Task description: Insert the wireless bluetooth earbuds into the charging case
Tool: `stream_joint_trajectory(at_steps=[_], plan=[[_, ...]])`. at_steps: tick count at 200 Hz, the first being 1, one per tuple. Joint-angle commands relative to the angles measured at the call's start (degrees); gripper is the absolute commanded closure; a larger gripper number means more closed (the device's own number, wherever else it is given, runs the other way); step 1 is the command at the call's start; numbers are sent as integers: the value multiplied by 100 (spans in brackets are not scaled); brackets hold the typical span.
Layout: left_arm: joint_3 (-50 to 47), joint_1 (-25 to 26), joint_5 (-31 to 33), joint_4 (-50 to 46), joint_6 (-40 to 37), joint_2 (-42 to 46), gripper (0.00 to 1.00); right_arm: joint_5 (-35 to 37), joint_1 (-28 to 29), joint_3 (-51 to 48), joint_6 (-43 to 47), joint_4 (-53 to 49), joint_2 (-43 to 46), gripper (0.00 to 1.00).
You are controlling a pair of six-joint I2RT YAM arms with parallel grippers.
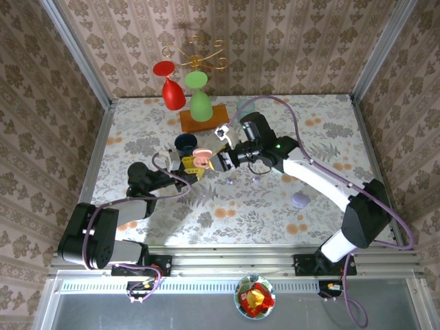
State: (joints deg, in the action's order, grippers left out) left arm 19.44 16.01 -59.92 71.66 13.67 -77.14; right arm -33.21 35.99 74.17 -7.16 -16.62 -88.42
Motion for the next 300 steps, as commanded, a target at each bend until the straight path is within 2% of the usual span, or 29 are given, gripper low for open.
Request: stream_joint_trajectory(at_steps=[1, 34, 59, 75, 139, 182, 226, 300], plan=[[-33, -114, 204, 199, -125, 115, 73, 87, -299, -501, -452, 885, 555, 51], [-157, -186, 502, 199, -220, 264, 73, 779, -811, -992, -1330, 1506, 659, 50], [-230, -224, 679, 199, -288, 416, 73, 1605, -1028, -718, -1907, 941, 184, 48], [-279, -252, 715, 191, -321, 453, 73, 1843, -1050, -372, -1838, 469, -300, 47], [-232, -235, 643, 194, -319, 292, 73, 155, -1311, 634, -1600, 419, -2310, 49], [-152, -211, 548, 199, -286, 191, 73, 88, -1410, 1615, -1270, -156, -3429, 54], [-152, -171, 554, 198, -290, 147, 73, -305, -1445, 2428, -964, -702, -4225, 58], [-134, -156, 524, 199, -307, 129, 73, -747, -1445, 2792, -870, -1117, -4658, 63]])
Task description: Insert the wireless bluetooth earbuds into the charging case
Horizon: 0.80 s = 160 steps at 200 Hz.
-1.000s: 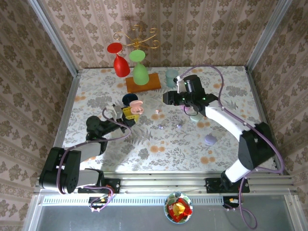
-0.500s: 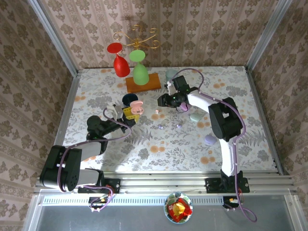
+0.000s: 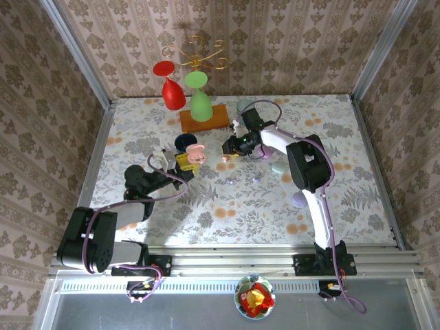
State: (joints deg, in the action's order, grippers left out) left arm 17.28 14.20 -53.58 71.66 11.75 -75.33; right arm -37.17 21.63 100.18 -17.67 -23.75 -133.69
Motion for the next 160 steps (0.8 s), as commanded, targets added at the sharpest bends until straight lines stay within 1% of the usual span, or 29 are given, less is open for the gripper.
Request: stream_joint_trajectory(at_steps=[1, 58, 106, 118, 160], plan=[[82, 28, -114, 186, -113, -48, 73, -352, -9, 193, 188, -403, -136, 63], [89, 31, -112, 195, -110, -43, 73, -476, 3, 230, 287, -541, -173, 66], [91, 31, -122, 200, -102, -28, 73, -485, 32, 447, 269, -674, -287, 68], [87, 31, -117, 199, -96, -26, 73, -416, 52, 479, 235, -835, -290, 68], [72, 30, -122, 190, -96, 18, 73, -162, 105, 554, 74, -921, -309, 66]])
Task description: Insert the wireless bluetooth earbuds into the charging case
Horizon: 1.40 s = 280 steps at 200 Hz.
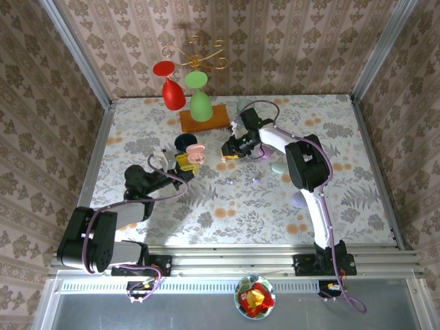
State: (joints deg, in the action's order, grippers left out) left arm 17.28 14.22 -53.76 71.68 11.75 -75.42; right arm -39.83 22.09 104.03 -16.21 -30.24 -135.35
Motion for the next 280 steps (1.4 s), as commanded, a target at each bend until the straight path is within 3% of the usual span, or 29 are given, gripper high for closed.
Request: stream_joint_trajectory(at_steps=[1, 57, 135, 173, 280], plan=[[73, 28, -102, 188, -99, 27, 73, 115, 59, 170, -79, -276, -142, 66], [17, 28, -75, 189, -128, 96, 73, 384, 129, 144, -453, -190, -123, 64], [-33, 19, -43, 188, -162, 168, 73, 449, 143, 206, -651, -202, -169, 82], [-48, 10, -17, 188, -172, 168, 73, 433, 147, 121, -675, -183, -57, 82], [-22, 10, -38, 188, -151, 159, 73, 971, 71, -2230, -1174, 1174, 1591, 81]])
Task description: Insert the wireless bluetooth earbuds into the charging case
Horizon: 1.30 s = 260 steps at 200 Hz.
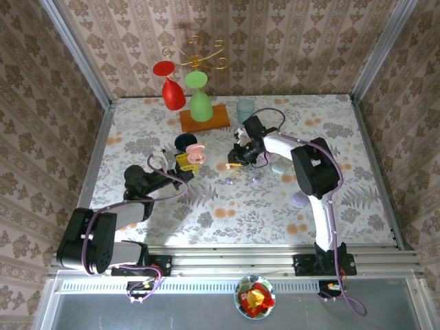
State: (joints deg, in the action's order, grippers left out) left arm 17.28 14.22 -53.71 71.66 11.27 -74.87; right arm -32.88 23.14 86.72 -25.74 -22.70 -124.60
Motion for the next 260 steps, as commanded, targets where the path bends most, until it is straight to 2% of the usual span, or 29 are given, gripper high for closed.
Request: stream_joint_trajectory(at_steps=[1, 42, 73, 174, 260], plan=[[-22, 6, -47, 191, -101, 104, 73, 279, -31, -529, -221, 435, 533, 81], [-5, 20, -69, 191, -90, 87, 73, 162, -46, -1413, -353, 734, 1047, 80], [21, 20, -82, 199, -60, 68, 73, 186, -53, -1577, -303, 758, 1088, 76], [29, 30, -104, 197, -23, 104, 73, 92, -150, -1327, 122, 634, 1000, 61], [37, 43, -113, 205, -37, 95, 73, -517, -126, -907, 375, 394, 428, 60]])
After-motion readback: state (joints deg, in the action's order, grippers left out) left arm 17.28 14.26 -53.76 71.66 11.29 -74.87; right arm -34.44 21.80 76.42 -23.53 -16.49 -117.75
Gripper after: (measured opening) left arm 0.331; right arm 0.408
